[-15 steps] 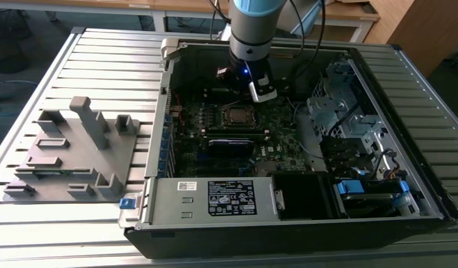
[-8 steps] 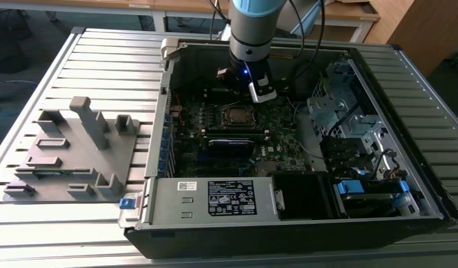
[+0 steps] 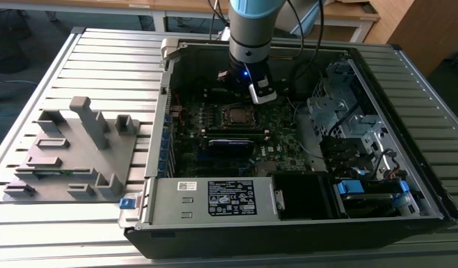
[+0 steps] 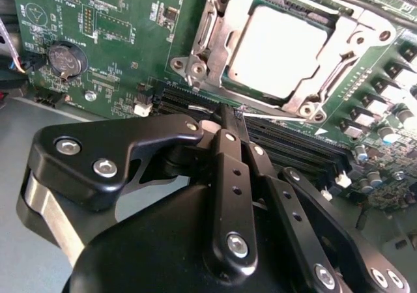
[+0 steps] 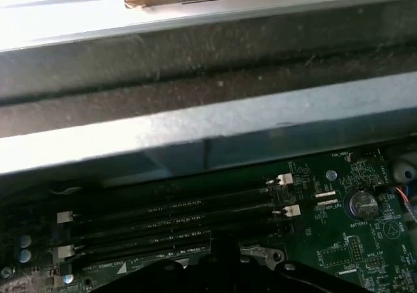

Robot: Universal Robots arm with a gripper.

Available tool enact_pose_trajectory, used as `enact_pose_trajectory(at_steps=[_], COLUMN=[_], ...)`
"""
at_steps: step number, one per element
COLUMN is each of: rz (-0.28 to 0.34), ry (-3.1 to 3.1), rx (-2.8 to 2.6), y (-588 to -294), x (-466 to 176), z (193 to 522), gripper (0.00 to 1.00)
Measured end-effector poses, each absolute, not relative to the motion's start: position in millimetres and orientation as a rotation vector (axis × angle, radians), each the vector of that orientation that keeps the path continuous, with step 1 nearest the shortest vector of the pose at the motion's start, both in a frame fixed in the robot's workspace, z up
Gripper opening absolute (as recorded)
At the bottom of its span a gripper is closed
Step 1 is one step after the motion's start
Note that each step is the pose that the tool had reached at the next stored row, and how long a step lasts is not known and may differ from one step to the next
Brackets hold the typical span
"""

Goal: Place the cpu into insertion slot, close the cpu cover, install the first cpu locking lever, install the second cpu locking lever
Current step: 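Install the first cpu locking lever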

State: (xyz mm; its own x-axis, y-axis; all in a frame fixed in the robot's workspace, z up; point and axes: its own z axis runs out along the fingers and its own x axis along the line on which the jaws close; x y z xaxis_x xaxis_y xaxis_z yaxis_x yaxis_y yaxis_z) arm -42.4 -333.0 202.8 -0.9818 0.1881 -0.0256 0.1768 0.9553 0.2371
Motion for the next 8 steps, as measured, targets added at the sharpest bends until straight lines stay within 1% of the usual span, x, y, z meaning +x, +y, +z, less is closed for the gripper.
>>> enact_pose_trajectory(at_steps=[8], rz=[0.362], ry=[3.051], rx=[0.322], y=[-327.2], x=[-43.1], z=[201.5], gripper=[0.1])
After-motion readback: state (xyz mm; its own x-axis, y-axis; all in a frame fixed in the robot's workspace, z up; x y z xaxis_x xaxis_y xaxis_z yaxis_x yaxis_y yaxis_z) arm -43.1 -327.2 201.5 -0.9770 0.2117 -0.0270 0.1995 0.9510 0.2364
